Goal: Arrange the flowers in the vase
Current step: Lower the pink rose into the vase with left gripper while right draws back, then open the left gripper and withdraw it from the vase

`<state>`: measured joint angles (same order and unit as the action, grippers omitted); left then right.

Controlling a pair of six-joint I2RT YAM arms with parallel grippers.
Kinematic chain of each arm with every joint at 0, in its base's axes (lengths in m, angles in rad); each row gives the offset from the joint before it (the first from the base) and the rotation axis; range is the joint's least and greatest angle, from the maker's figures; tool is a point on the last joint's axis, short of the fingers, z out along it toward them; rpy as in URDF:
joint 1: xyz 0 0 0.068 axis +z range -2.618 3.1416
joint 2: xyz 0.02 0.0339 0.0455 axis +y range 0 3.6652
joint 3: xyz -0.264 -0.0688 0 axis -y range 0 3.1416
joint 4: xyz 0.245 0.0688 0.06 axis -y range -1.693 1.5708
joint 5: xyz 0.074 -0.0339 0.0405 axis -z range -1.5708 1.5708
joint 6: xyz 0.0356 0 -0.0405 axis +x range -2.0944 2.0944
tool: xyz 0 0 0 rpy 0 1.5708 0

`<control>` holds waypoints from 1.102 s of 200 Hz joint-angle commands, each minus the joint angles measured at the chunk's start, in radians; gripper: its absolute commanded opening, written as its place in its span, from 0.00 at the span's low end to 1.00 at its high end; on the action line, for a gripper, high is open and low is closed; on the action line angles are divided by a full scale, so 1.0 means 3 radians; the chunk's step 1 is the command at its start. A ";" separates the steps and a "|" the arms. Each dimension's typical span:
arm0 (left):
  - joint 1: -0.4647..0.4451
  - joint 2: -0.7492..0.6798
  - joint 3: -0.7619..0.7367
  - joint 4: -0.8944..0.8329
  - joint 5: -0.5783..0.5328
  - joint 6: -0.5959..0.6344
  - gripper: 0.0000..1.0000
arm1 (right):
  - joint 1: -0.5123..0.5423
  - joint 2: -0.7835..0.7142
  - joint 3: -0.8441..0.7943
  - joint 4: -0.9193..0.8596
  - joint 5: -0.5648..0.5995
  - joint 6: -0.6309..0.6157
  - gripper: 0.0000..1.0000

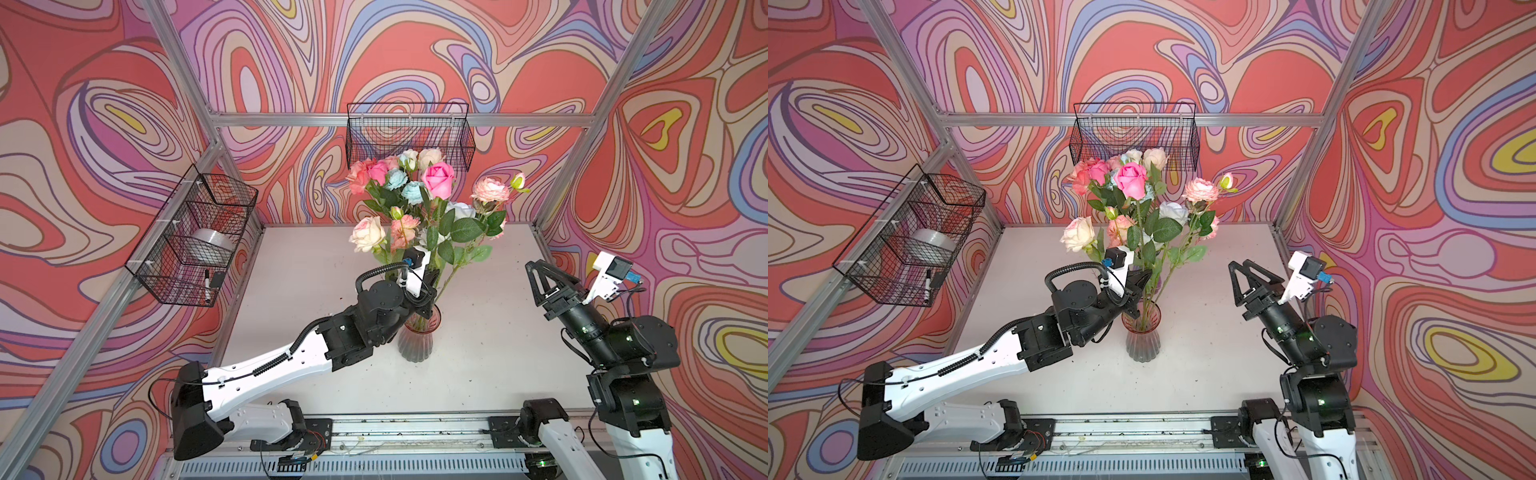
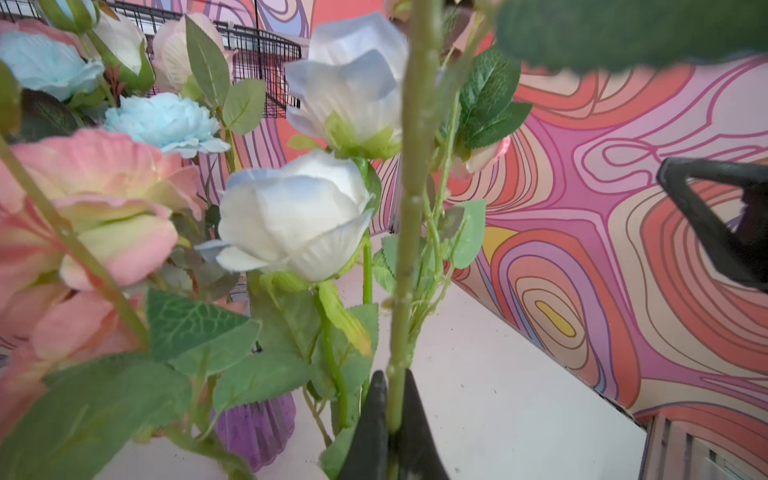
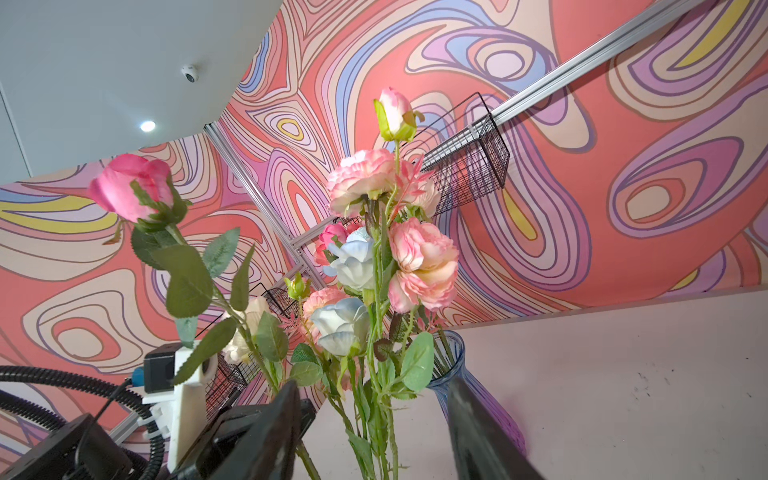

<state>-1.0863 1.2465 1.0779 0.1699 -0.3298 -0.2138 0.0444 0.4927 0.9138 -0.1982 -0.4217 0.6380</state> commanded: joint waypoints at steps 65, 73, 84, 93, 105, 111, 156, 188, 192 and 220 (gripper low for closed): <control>-0.0004 -0.0073 -0.0118 -0.0020 0.0036 -0.0177 0.01 | -0.0009 0.0000 0.0017 -0.0140 0.0114 -0.0092 0.58; -0.0008 -0.0082 -0.0117 -0.0053 0.0046 -0.0182 0.04 | -0.0005 -0.0005 0.0017 -0.0146 0.0112 -0.0088 0.58; -0.0018 -0.0100 -0.0129 -0.0080 0.0046 -0.0177 0.07 | -0.0006 -0.0011 0.0013 -0.0148 0.0112 -0.0092 0.58; -0.0032 -0.0127 -0.0143 -0.0091 0.0044 -0.0160 0.13 | -0.0005 -0.0011 0.0012 -0.0153 0.0121 -0.0097 0.58; -0.0057 -0.0167 -0.0157 -0.0132 0.0012 -0.0128 0.22 | -0.0005 -0.0014 0.0013 -0.0157 0.0122 -0.0092 0.58; -0.0065 -0.0185 -0.0169 -0.0155 0.0001 -0.0122 0.26 | -0.0005 -0.0010 0.0013 -0.0160 0.0118 -0.0092 0.57; -0.0094 -0.0355 -0.0290 -0.0250 0.0005 -0.0126 0.42 | -0.0005 -0.0026 0.0007 -0.0152 0.0104 -0.0069 0.57; -0.0107 -0.0492 -0.0294 -0.0444 -0.0026 -0.0136 0.49 | -0.0005 -0.0035 0.0005 -0.0163 0.0115 -0.0061 0.57; -0.0107 -0.0508 -0.0288 -0.0475 -0.0022 -0.0141 0.50 | -0.0005 -0.0032 0.0006 -0.0170 0.0112 -0.0065 0.57; -0.0112 -0.0677 -0.0259 -0.0612 0.0044 -0.0167 0.54 | -0.0006 -0.0020 0.0017 -0.0194 0.0127 -0.0076 0.57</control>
<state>-1.1141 1.0939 0.9966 0.0441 -0.3225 -0.2481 0.0444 0.4927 0.9104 -0.2432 -0.3950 0.6220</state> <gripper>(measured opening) 0.519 0.575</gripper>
